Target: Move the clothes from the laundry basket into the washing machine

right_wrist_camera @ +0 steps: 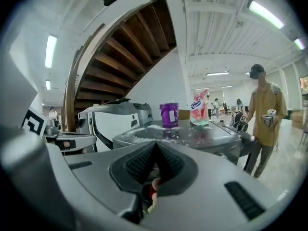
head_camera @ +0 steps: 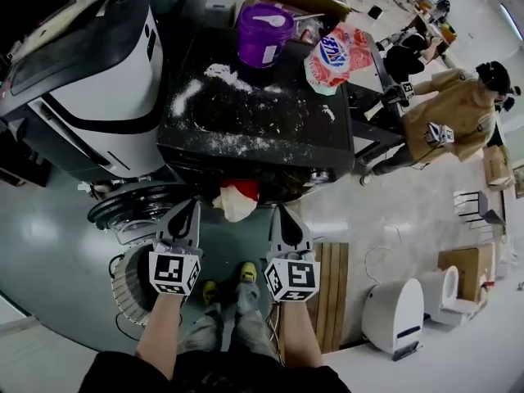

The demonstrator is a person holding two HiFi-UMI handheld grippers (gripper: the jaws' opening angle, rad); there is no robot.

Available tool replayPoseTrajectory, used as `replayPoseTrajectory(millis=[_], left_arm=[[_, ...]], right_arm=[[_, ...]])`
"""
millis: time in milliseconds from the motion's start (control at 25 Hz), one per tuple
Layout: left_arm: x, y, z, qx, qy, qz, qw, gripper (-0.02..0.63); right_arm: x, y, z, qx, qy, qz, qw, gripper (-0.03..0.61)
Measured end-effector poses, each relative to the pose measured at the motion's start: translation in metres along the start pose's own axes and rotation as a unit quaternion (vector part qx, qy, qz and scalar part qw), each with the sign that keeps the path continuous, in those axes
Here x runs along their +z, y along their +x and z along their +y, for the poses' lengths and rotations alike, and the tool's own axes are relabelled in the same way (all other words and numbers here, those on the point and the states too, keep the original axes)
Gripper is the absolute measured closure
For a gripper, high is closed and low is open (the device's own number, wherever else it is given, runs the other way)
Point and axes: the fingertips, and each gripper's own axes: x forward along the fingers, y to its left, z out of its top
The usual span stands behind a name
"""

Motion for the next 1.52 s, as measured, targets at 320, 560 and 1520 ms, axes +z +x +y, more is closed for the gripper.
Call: replayPoseTrajectory(millis=[320, 560, 1520], left_arm=[[0.063, -0.03, -0.008, -0.014, 0.041, -0.008, 0.999, 0.603], [0.109, -0.045, -0.004, -0.016, 0.068, -0.021, 0.9973, 0.603], [0.18, -0.065, 0.012, 0.009, 0.085, -0.062, 0.9944, 0.603]], right_arm=[[0.04, -0.037, -0.003, -0.003, 0.007, 0.011, 1.0, 0.575], [0.087, -0.054, -0.001, -0.002, -0.026, -0.007, 1.0, 0.575], [0.164, -0.087, -0.022, -0.04, -0.03, -0.073, 0.996, 0.577]])
